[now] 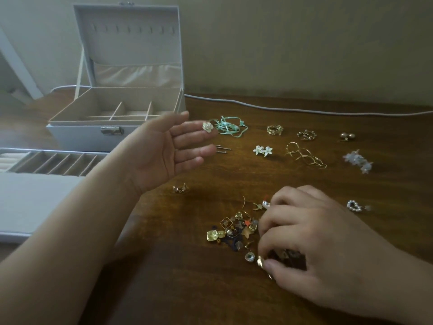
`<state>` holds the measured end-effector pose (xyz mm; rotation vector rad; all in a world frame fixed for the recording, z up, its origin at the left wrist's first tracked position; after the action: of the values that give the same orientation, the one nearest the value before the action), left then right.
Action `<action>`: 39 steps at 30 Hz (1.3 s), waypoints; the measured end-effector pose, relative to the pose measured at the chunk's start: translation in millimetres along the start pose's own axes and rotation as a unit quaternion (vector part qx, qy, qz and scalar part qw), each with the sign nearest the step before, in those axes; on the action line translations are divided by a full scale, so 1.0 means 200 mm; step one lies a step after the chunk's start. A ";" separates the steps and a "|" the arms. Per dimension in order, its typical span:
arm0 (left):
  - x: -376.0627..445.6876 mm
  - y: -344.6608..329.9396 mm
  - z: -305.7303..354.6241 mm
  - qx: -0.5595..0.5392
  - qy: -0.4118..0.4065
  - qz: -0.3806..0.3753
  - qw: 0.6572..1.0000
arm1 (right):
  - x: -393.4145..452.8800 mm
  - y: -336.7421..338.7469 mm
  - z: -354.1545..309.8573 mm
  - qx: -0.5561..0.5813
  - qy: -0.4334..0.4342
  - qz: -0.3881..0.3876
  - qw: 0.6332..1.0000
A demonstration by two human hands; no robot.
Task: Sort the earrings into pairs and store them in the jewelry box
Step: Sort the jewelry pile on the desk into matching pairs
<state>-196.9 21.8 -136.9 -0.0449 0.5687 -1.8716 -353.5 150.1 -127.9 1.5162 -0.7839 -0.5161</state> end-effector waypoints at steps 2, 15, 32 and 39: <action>0.00 -0.05 -0.06 0.013 0.030 -0.027 0.999 | 0.00 0.00 -0.01 0.003 0.005 -0.003 1.000; -0.04 -0.25 -0.22 0.060 0.086 -0.116 0.988 | -0.01 0.13 0.10 0.146 -0.082 0.094 0.981; -0.15 -0.45 -0.22 0.230 -0.155 -0.025 0.960 | -0.06 0.02 0.37 0.609 -0.313 0.114 0.720; -0.13 -0.42 -0.19 0.217 -0.157 -0.023 0.963 | -0.06 0.04 0.36 0.586 -0.312 0.172 0.728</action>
<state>-272.3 80.6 -130.2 -0.0636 -0.0667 -1.9463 -415.6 110.4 -128.6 2.2609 -2.1665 -0.1946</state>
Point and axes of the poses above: each hand's wrist, its own x-axis towards the middle knuckle, its own y-axis out of the back of the hand, z = x × y, the point moved 8 cm from there along x, towards the middle knuckle, and after that the axes turned 1 degree about -z, right-handed, at the moved point
